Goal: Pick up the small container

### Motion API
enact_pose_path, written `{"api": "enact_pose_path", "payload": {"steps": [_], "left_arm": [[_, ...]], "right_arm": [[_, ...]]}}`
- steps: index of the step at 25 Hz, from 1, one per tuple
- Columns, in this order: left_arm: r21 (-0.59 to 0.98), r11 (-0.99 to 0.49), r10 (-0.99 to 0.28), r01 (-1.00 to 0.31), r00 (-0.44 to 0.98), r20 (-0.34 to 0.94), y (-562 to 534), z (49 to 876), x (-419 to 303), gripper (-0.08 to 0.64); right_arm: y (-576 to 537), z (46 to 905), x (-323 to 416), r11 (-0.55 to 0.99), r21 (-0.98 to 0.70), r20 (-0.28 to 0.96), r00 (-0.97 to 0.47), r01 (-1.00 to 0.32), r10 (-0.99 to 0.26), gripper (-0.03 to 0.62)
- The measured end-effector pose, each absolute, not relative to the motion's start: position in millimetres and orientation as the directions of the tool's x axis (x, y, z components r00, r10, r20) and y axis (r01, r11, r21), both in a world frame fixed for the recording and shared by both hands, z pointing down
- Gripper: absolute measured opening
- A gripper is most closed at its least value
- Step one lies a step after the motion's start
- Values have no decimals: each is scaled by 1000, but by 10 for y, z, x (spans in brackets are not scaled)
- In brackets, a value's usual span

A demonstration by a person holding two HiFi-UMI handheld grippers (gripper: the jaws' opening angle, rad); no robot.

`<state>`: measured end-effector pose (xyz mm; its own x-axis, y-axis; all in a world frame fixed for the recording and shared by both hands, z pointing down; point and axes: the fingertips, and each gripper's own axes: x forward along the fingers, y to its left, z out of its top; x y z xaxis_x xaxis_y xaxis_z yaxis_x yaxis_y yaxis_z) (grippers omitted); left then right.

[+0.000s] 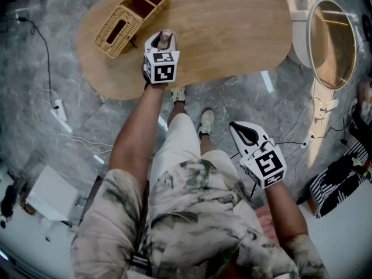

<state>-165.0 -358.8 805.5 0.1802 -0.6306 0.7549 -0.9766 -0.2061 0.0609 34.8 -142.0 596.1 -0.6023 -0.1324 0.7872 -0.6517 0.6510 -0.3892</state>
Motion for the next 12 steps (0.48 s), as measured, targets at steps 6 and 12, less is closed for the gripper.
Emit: {"api": "enact_pose_path", "payload": {"steps": [6, 12], "left_arm": [[71, -214, -633, -974, 193, 750, -3512, 7791, -1653, 150], [86, -222, -644, -971, 212, 735, -3406, 7403, -1605, 150]], "right_arm": [[-1358, 5872, 336, 661, -391, 762, -628, -640, -158, 20], [-1276, 5716, 336, 662, -392, 737, -649, -639, -190, 20]]}}
